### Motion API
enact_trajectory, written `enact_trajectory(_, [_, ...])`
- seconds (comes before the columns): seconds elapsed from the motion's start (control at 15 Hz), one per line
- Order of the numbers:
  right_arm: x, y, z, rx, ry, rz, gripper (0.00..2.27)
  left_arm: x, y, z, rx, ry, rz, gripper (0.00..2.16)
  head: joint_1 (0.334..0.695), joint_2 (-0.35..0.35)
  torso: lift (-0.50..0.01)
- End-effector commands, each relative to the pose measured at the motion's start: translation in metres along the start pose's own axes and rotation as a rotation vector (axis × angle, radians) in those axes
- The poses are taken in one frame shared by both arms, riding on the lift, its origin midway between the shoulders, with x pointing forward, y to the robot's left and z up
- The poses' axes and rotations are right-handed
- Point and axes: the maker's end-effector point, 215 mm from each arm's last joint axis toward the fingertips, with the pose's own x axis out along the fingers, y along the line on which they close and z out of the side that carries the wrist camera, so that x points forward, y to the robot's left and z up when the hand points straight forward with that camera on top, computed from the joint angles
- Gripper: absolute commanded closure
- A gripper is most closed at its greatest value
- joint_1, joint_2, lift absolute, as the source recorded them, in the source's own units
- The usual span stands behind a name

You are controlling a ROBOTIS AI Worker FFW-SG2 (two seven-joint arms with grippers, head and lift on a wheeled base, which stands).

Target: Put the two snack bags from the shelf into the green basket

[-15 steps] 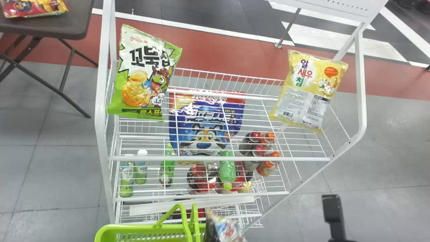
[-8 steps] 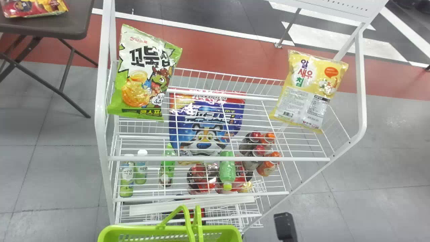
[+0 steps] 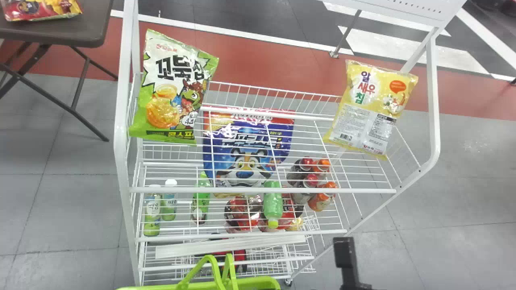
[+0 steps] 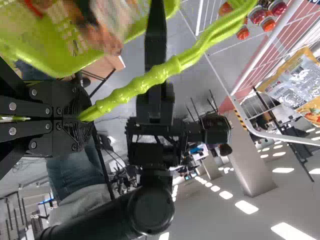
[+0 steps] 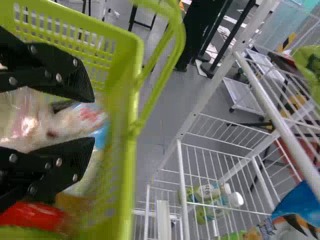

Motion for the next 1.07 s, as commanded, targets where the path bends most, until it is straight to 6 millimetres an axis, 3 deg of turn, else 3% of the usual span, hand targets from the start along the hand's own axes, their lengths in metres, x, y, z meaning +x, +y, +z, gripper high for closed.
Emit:
enact_trajectory(0.0, [-0.029,0.000,0.028,-0.026,-0.074,-0.012,0.07,0.001,-0.001,0.001,0.003,0.000,-0.002,2.14,0.695,-0.350,-0.002])
enact_trajectory(0.13, [-0.053,-0.001,0.068,-0.085,-0.195,-0.028,0.07,0.003,-0.003,-0.001,0.004,0.004,-0.006,2.14,0.695,-0.350,-0.002])
enact_trajectory(0.27, [-0.086,0.006,0.141,-0.277,-0.434,-0.077,0.08,0.003,-0.002,-0.001,0.003,0.005,-0.003,2.14,0.695,-0.350,-0.002])
enact_trajectory(0.47, [-0.105,0.006,0.183,-0.343,-0.551,-0.175,0.09,0.005,-0.003,-0.002,0.007,0.005,-0.007,2.14,0.695,-0.350,-0.002])
enact_trajectory(0.67, [-0.106,0.007,0.208,-0.336,-0.659,-0.298,0.11,0.008,-0.004,-0.001,0.017,0.000,-0.006,2.14,0.695,-0.350,-0.002])
enact_trajectory(1.0, [-0.075,0.003,0.216,-0.400,-0.701,-0.581,0.11,0.007,-0.002,0.002,0.033,-0.010,-0.008,2.14,0.695,-0.350,-0.002])
